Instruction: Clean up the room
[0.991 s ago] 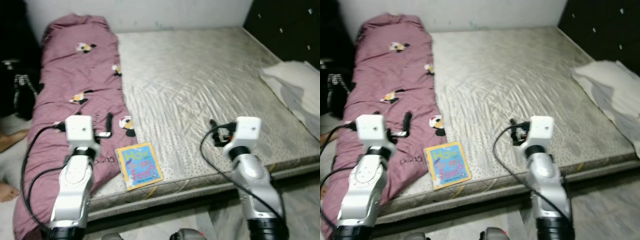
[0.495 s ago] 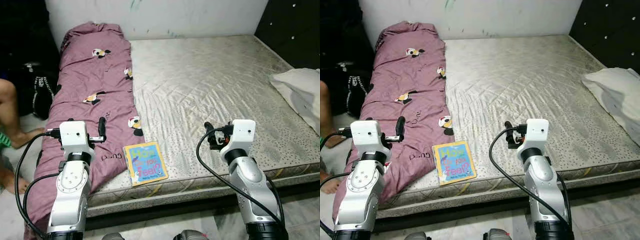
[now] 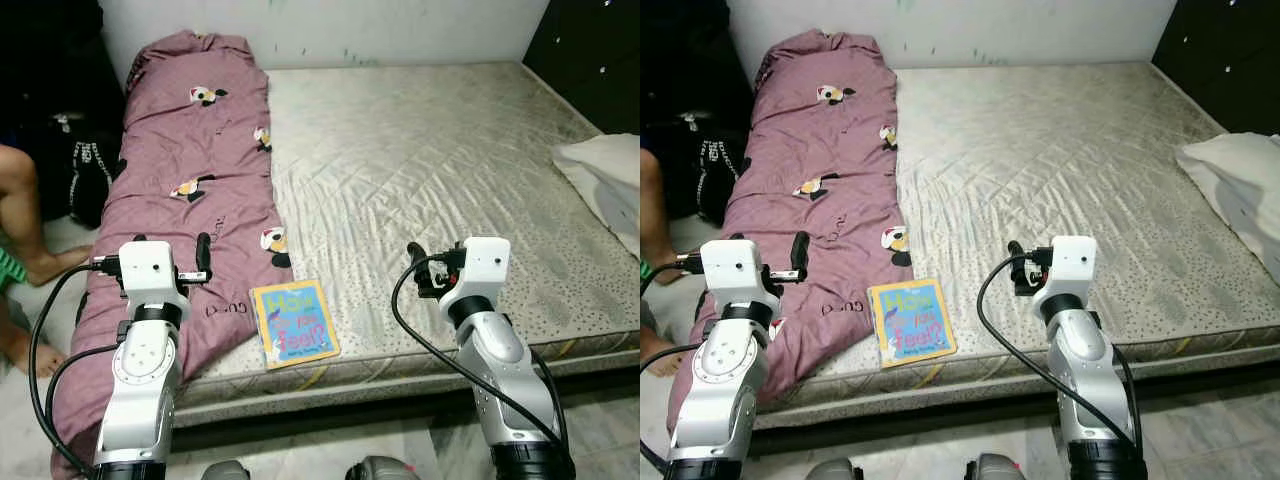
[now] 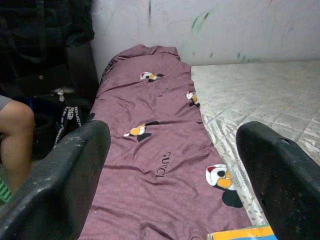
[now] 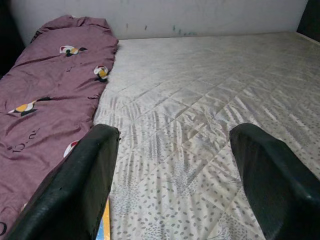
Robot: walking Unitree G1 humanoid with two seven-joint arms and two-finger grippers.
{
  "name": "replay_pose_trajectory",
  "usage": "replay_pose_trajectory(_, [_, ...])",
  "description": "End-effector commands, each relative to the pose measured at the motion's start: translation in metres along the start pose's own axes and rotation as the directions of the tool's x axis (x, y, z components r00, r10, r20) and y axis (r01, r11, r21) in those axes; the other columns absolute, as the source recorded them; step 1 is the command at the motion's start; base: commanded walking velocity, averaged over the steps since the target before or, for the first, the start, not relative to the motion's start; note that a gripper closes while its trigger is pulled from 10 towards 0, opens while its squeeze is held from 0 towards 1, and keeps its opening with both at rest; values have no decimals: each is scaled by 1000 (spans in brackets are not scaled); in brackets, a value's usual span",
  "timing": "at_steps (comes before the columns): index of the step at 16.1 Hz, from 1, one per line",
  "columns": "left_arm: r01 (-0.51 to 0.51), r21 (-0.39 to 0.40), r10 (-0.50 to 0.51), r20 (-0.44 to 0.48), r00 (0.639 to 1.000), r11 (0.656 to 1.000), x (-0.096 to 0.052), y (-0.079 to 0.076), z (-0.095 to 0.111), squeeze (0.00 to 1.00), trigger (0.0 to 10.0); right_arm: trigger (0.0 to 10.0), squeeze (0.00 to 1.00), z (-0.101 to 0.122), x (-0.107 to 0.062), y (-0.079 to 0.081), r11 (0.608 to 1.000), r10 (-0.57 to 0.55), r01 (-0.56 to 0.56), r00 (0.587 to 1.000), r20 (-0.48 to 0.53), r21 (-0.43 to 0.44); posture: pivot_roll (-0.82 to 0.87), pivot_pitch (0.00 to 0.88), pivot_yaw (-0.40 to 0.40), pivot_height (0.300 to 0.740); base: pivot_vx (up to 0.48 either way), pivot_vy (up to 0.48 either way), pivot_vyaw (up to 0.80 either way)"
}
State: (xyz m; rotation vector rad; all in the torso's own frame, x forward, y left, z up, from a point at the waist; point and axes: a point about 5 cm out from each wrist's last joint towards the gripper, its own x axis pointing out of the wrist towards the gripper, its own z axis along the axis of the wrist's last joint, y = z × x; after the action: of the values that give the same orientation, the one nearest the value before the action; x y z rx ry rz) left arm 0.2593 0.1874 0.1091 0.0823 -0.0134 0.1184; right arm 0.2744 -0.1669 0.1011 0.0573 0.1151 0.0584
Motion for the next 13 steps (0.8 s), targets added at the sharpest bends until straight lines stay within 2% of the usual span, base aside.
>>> replay_pose_trajectory(1, [5,12,-5,5,1000,1000,0,-1,1,0,10000,10000,0,4,1,2,1000,8,-8,1000,14,-3,-20,0,-22,672,0,0,0])
replay_pose_trajectory(6, [7,12,-7,12,1000,1000,4,-3,3,0,10000,10000,0,8,3,1,1000,10,-11,1000,30,8,-23,0,-23,625,0,0,0])
replay_pose_trajectory(7, [51,-21,-51,25,998,998,2,-5,5,0,10000,10000,0,8,4,0,1000,10,-10,1000,28,5,-24,0,-25,625,0,0,0])
replay_pose_trajectory(8, [80,-38,-79,36,996,996,1,-7,7,0,10000,10000,0,7,4,0,1000,12,-12,1000,26,1,-23,0,-27,625,255,0,0])
replay_pose_trajectory(13, [67,-28,-66,36,997,997,2,-5,7,0,10000,10000,0,8,6,-1,1000,22,-22,1000,22,-5,-20,0,-35,625,286,0,0])
